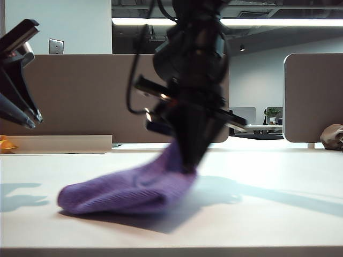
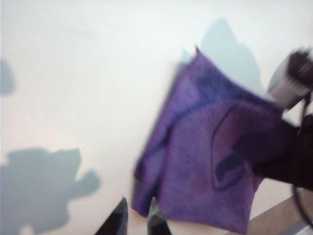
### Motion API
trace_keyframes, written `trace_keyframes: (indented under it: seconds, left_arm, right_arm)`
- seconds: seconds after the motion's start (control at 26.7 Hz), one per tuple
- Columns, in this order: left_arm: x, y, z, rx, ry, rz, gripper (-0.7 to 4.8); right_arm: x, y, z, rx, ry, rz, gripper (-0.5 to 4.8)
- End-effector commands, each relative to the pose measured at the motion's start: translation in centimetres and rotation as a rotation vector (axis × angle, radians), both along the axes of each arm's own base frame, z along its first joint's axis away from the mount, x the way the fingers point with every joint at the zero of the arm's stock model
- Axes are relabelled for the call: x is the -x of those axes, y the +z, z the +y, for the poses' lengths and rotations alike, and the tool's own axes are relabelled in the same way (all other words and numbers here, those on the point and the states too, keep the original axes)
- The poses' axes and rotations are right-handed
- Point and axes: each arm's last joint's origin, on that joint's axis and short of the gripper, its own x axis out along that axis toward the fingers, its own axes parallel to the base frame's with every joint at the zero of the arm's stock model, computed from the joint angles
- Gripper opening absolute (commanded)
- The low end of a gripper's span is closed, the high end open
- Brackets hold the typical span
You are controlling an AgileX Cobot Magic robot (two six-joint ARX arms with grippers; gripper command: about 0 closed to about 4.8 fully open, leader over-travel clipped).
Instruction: Fold the bottom of the cloth upward, then fold it vertically to form a square shape.
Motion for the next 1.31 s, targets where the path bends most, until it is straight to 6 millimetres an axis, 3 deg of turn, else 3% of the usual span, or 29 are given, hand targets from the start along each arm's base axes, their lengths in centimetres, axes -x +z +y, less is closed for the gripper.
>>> trace_keyframes:
  seconds: [0.04,0.11,0.15,0.22,0.26,0.34,0.49,0.82,1.01,1.31]
  left_arm:
    - [0.3,0.3,0.0,0.006,-0.007,-0.010,0.57]
    - [0.5,0.5,0.1,0.006,-0.008,-0.014,0.57]
    - [0.7,0.8,0.1,0.008,-0.008,-0.030,0.57]
    - [0.8,1.0,0.1,0.009,-0.008,-0.044,0.57]
    - [0.8,1.1,0.1,0.010,-0.007,-0.053,0.57]
    - [0.8,1.1,0.1,0.011,-0.007,-0.056,0.57]
    - [0.7,1.3,0.1,0.015,-0.008,-0.076,0.57]
    - [0.8,1.3,-0.6,0.027,-0.047,-0.080,0.57]
    - [1.0,1.2,-1.4,0.009,-0.079,-0.079,0.57]
    - [1.1,1.2,-1.4,-0.006,-0.072,-0.075,0.57]
  right_arm:
    - [1.0,-1.6,-0.9,0.047,0.022,0.060,0.01]
    - [1.8,-2.8,-1.3,0.067,0.039,0.104,0.25]
    - [2.2,-3.0,-1.3,0.066,0.053,0.112,0.59]
    - [2.3,-2.9,-1.3,0.062,0.058,0.105,0.73]
    - [2.2,-2.5,-1.3,0.051,0.055,0.085,1.30]
    - [2.4,-1.6,-1.6,0.060,0.058,0.044,1.81]
    - [2.9,0.8,-2.2,0.068,0.069,-0.038,2.44]
    - [2.5,3.7,-2.2,-0.011,0.071,-0.258,2.43]
    - [1.8,3.6,-1.5,-0.093,0.037,-0.297,2.38]
    - [1.6,1.9,-2.3,-0.044,0.023,-0.233,2.39]
